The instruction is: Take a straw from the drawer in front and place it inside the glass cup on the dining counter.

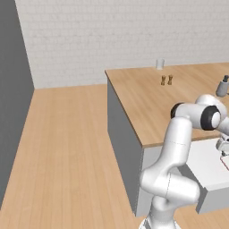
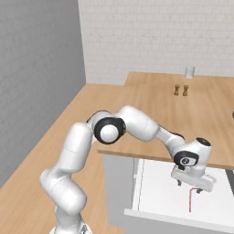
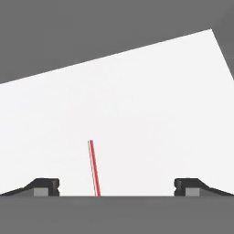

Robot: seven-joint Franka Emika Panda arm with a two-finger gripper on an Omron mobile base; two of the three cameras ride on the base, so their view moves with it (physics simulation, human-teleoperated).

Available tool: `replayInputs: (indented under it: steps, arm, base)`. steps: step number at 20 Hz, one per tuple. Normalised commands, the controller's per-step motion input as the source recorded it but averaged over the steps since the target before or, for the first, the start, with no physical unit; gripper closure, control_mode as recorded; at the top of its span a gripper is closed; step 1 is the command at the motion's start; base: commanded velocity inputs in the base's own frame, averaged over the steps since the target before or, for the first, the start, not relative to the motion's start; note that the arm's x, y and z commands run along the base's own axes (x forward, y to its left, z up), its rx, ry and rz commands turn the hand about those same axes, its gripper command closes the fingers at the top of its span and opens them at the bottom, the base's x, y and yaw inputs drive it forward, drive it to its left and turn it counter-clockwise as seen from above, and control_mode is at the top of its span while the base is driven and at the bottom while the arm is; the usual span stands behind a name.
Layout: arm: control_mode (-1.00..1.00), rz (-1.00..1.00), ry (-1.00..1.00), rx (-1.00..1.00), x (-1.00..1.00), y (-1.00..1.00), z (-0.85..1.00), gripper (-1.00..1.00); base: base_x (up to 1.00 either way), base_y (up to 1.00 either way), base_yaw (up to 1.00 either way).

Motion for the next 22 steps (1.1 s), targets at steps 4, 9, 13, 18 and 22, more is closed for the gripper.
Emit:
replayInputs:
  steps: [4,9,13,18,22]
  arm:
    - [-1.00,-0.15,-0.02,-0.06,0.13,0.00,-0.15,-1.00]
    - [-1.00,-0.04,0.11,0.00,0.44,-0.13,0.00,-1.00]
    - [-1.00,0.00,0.16,0.00,0.43,-0.22,0.01,-1.00]
    - [-1.00,-0.02,0.01,0.07,0.28,-0.14,-0.12,-1.00]
    - [-1.00,0.00,-0.02,0.14,0.18,-0.18,-0.35,-1.00]
  base:
    - [0.00,0.00,0.00]
    - [0.00,0.00,0.00]
    - [0.00,0.00,0.00]
    - [0.00,0.00,0.00]
    - [0.00,0.00,0.00]
